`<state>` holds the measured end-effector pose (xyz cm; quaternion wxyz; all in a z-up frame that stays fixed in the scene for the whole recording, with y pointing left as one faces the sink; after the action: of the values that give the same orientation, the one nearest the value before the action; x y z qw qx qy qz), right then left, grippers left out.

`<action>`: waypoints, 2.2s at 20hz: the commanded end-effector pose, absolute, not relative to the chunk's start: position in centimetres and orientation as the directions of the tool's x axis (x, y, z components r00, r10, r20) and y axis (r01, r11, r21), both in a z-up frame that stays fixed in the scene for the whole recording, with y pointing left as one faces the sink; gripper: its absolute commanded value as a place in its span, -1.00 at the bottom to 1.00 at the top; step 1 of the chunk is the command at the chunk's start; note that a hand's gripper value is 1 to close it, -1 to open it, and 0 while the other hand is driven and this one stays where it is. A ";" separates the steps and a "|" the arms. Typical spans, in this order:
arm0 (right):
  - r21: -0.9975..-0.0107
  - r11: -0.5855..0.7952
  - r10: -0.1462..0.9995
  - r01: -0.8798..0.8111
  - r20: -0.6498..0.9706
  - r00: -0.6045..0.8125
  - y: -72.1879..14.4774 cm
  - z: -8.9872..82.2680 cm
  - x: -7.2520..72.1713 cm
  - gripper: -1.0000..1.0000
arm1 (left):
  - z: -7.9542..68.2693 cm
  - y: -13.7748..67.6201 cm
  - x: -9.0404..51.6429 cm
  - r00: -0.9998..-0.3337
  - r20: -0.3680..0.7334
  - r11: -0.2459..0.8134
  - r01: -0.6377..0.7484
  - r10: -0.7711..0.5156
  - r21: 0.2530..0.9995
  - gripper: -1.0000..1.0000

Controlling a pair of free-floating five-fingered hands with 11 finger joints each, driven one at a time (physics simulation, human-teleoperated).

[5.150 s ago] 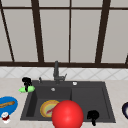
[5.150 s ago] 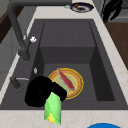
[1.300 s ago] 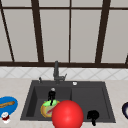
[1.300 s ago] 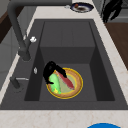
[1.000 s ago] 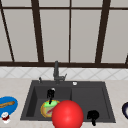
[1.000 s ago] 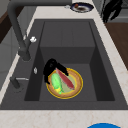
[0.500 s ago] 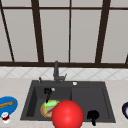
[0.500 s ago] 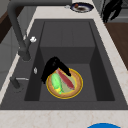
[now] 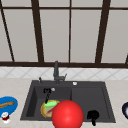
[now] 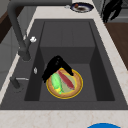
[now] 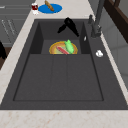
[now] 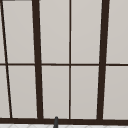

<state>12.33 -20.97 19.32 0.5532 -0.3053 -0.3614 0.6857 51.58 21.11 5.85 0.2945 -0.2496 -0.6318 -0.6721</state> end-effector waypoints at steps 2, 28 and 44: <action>-0.833 -0.127 0.979 -0.538 -0.019 -0.202 -21.0 19.3 12.3 0.00 | 6.9 21.3 49.3 -0.765 0.640 -0.020 0.643 -0.073 0.765 -1.00; -0.833 -0.127 0.979 -0.538 -0.019 -0.202 -21.0 19.3 12.3 0.00 | 21.9 24.3 34.5 -0.791 0.607 -0.026 0.610 -0.083 0.792 -1.00; -0.833 -0.127 0.979 -0.538 -0.019 -0.202 -21.0 19.3 12.3 0.00 | 22.9 22.2 23.9 -0.866 0.495 -0.019 0.498 -0.072 0.867 -1.00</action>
<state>12.33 -20.97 19.32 0.5532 -0.3053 -0.3614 0.6857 25.75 22.84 22.93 0.2267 -0.1842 -0.6570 -0.6949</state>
